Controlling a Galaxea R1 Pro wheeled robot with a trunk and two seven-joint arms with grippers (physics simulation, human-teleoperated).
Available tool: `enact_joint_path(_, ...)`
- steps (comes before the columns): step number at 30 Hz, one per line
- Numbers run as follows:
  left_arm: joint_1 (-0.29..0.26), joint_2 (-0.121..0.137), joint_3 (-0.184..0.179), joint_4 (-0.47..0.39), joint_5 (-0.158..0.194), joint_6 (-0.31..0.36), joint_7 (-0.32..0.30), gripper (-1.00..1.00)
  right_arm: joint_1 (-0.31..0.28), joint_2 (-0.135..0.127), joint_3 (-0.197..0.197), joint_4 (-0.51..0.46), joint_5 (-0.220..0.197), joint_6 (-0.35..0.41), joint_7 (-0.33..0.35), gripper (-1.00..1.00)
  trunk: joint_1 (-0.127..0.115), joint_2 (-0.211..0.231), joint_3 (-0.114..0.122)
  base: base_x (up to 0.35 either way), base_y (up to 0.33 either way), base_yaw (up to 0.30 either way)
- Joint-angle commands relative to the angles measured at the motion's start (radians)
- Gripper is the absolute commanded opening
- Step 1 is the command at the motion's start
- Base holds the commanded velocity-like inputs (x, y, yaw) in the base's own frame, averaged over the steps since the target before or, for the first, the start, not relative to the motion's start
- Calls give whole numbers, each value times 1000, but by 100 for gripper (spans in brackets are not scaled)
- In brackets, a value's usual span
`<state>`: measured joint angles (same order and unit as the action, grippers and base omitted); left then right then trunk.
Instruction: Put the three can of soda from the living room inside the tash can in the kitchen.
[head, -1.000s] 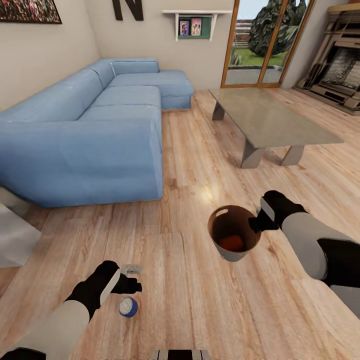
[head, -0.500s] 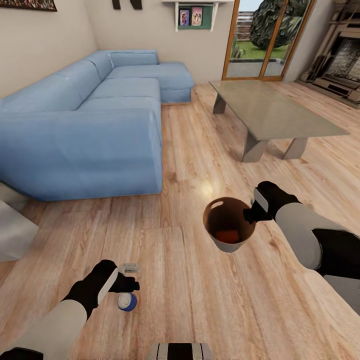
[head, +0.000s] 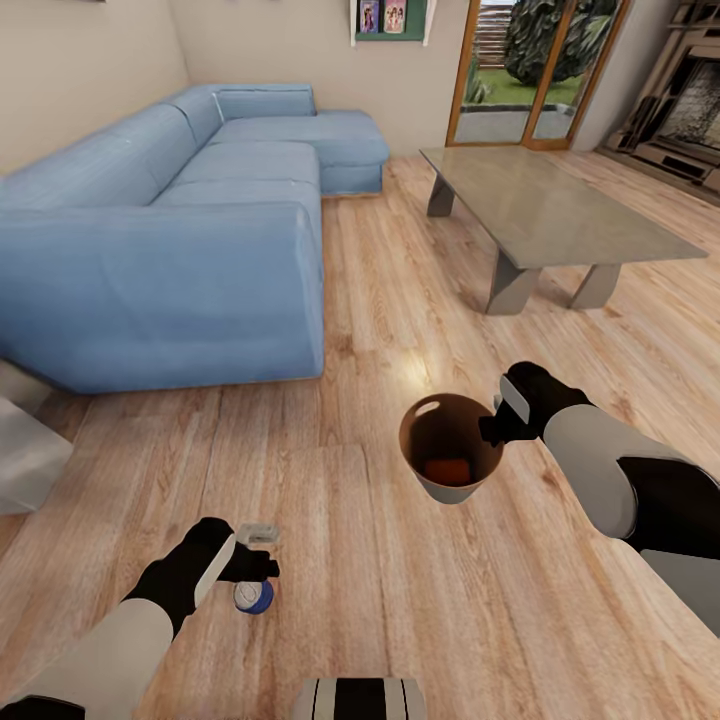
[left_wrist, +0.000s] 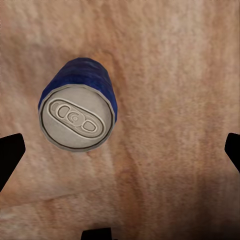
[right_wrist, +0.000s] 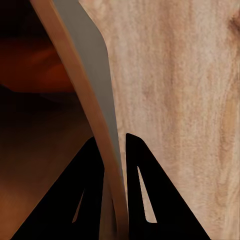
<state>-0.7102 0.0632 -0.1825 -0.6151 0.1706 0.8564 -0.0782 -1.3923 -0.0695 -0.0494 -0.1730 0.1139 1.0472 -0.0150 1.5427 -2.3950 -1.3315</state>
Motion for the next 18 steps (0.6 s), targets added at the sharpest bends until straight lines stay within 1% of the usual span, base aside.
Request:
enact_joint_path(1, 0, 0, 0, -1, 0, 0, 0, 100, -1, 0, -6, 0, -13, 0, 3, -100, 0, 0, -1, 51, 36, 0)
enact_joint_path(6, 0, 0, 0, -4, 1, 1, -1, 100, -1, 0, -4, 0, -13, 0, 3, -100, 0, 0, -9, 65, 90, 0)
enact_joint_path(12, 1, 0, 0, -6, 1, 1, -1, 100, 0, 1, -5, 0, -13, 0, 3, -100, 0, 0, -17, 12, 18, 0)
enact_joint_path(18, 1, 0, 0, -6, 1, 1, 0, 100, 0, 3, -4, 0, -11, 0, 3, -100, 0, 0, -18, 1, 2, 0)
